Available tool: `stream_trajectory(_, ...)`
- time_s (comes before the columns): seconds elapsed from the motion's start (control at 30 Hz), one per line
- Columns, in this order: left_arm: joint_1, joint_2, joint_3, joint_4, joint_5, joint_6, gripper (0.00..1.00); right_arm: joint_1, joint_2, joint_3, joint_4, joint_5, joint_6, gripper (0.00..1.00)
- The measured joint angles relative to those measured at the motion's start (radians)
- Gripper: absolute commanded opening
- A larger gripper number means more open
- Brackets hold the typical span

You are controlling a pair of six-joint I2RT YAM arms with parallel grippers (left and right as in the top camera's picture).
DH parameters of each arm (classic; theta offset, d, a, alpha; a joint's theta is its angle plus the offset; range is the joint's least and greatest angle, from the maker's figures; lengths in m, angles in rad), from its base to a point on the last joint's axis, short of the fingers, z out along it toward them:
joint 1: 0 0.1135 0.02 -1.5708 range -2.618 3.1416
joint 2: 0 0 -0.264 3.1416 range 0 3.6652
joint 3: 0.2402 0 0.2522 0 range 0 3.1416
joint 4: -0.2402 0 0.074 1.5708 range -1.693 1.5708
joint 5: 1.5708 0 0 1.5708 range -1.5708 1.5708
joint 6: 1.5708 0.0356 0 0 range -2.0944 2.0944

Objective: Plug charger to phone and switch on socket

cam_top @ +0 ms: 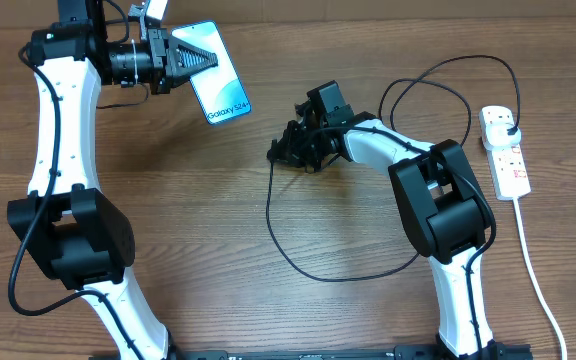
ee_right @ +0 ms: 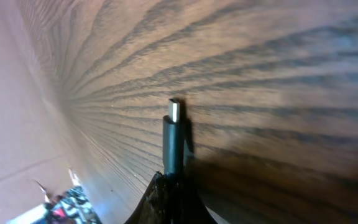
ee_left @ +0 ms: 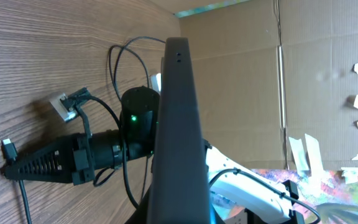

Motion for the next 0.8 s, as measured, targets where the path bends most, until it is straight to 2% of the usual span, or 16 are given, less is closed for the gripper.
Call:
stream_trajectory(0.13,0.0,0.0,0.0,-0.006,-0.002,0.0,0.04,-0.009,0.004,0.0,0.001,-0.018,-0.089,0.04)
stream_trajectory(0.3,0.0,0.0,0.0,-0.046,-0.002,0.017,0.04,-0.078,0.024,0.0,-0.002,-0.157,-0.181,0.04)
stream_trajectory(0.5,-0.003,0.0,0.0,-0.114,0.002,0.075,0.04,-0.186,-0.003,-0.002,-0.166,-0.269,-0.336,0.04)
stream_trajectory(0.67,-0.019,0.0,0.0,-0.128,0.051,0.127,0.04,-0.202,-0.173,-0.003,-0.368,-0.289,-0.501,0.04)
stream_trajectory(0.8,-0.044,0.0,0.0,-0.13,0.112,0.143,0.04,-0.2,-0.412,-0.002,-0.515,-0.298,-0.618,0.04)
